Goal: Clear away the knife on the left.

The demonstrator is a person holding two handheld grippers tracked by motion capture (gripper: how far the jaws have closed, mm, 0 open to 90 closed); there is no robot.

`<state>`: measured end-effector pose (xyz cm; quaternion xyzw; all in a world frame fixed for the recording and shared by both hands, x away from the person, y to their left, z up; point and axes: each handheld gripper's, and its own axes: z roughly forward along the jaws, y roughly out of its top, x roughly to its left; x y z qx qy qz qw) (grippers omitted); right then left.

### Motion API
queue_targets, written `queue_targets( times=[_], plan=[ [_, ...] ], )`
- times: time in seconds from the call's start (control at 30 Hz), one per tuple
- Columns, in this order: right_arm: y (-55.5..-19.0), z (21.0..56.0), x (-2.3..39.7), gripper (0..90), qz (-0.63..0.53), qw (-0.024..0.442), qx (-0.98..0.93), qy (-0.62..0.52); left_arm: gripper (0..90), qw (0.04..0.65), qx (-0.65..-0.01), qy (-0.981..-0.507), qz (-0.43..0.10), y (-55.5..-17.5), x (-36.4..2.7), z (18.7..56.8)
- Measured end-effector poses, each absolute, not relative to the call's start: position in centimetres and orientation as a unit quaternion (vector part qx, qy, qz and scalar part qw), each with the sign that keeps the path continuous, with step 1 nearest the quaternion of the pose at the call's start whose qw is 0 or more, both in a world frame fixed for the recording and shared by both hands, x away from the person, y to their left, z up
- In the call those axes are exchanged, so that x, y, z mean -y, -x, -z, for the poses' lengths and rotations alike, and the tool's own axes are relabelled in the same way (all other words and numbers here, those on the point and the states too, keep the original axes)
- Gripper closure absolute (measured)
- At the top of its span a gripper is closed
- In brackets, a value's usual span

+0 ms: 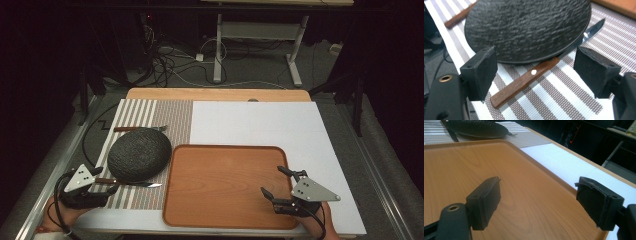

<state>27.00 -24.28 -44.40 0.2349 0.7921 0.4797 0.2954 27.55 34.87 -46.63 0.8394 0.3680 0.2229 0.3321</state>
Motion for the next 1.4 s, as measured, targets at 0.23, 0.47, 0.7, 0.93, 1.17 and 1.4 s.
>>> queue_targets(
  times=[0.23, 0.47, 0.7, 0.93, 1.17, 1.4],
  plan=[
    [-26.9, 44.6, 24.3, 20.3, -0.474, 0.294, -0.795, -0.237, 18.5, 0.304, -0.374, -0.855, -0.191, -28.3, -35.3, 47.7],
    [-26.8, 44.6, 24.3, 21.2, -0.472, 0.295, -0.796, -0.236, 18.5, 0.291, -0.380, -0.864, -0.158, -29.5, -35.4, 48.5],
    [-26.8, 44.6, 24.3, 22.6, -0.473, 0.291, -0.798, -0.235, 18.1, 0.288, -0.379, -0.868, -0.143, -30.2, -35.1, 48.6],
    [-26.8, 44.7, 24.1, 23.3, -0.469, 0.286, -0.803, -0.231, 27.3, 0.296, -0.377, -0.869, -0.120, -30.1, -35.1, 48.6],
    [-26.9, 44.9, 23.9, 23.7, -0.463, 0.283, -0.808, -0.230, 45.3, 0.278, -0.336, -0.897, -0.076, -29.5, -34.3, 47.8],
    [-26.9, 45.0, 23.8, 23.8, -0.460, 0.282, -0.811, -0.226, 58.6, 0.287, -0.322, -0.900, -0.062, -29.8, -33.6, 47.7]
  ],
)
